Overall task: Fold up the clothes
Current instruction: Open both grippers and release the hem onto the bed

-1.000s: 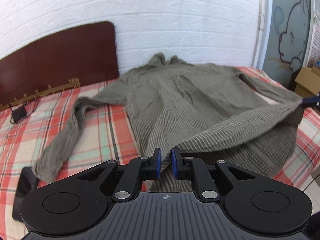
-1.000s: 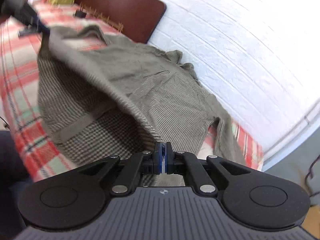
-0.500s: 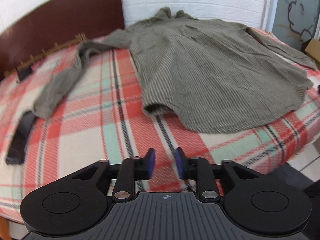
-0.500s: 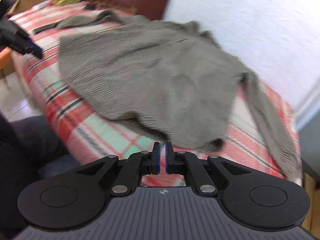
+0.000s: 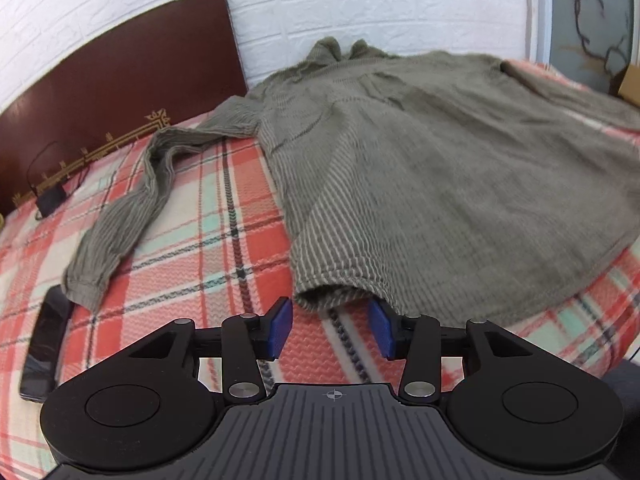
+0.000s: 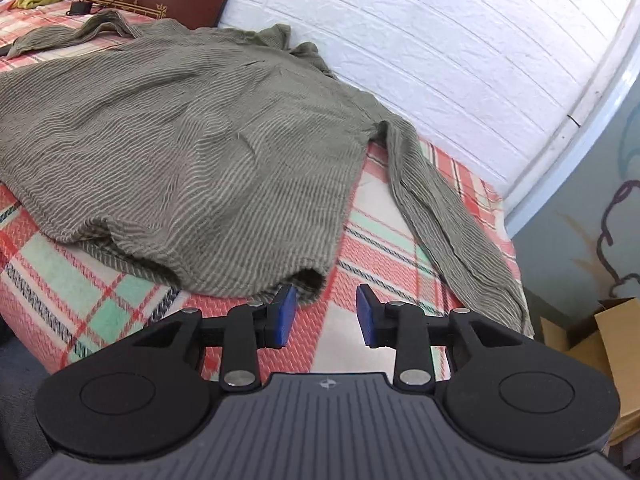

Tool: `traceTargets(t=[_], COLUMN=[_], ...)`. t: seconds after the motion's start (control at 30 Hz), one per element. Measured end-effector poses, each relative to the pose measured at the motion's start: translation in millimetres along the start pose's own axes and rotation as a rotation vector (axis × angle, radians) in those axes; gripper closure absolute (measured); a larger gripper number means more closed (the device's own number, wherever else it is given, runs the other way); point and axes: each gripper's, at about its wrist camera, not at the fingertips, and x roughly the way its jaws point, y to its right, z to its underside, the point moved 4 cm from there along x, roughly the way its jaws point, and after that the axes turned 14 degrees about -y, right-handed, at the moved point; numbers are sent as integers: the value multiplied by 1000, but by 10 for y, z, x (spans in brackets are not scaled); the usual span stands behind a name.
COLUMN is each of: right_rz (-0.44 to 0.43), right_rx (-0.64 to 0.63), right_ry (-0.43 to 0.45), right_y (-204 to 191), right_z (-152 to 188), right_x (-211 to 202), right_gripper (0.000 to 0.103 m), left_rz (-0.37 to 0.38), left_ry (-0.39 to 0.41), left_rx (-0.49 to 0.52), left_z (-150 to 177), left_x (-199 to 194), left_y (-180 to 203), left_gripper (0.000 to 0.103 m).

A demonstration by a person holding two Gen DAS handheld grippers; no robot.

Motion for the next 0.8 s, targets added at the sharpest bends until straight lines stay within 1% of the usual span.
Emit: traceTargets(t=[0.23,0.33,0.37,0.4,0.43,0.47,0.5,0.53,0.57,0.67,0.8], right_rz=[-13,-46,-51,-52,-59,-65,-70,-74,-81,-99,-91], right_rx=[39,79,96,116,144,171,197,222,245,308,340], right_ry=[-18,-19,-20,-21,-22,-22,-16,-10,-6,3,-7], right_y=[10,15,25,40,64,90,126,161,195,286,318], right_z=[-107,-114,-110,-103,-91,-78,-65,-52,-38,15,97], right_x=[259,287,286,277,253,227,194,161,127,33,47], right_gripper=[68,69,80,99,101,101,101,102,102,102,102], left_rz=[6,6,9,13,17,22,28,37,38,22,-14], left_ry=[-9,-12,-9,-7,-6,-4,-2,1,10,55,57], left_rx=[-86,-93,-94,-94,-94,-94,-98,-104,-109,-97,-60], left_z=[-116,-111,-103,-91,-78,-65,-51,-37,-28,-4,31], left_x=[199,264,266,256,243,230,210,185,150,5,-51], left_y=[-73,-67,-58,-51,-47,-43,-44,-48,-50,-32,-2], left_gripper=[45,47,51,58,66,86,97,97,100,101,102])
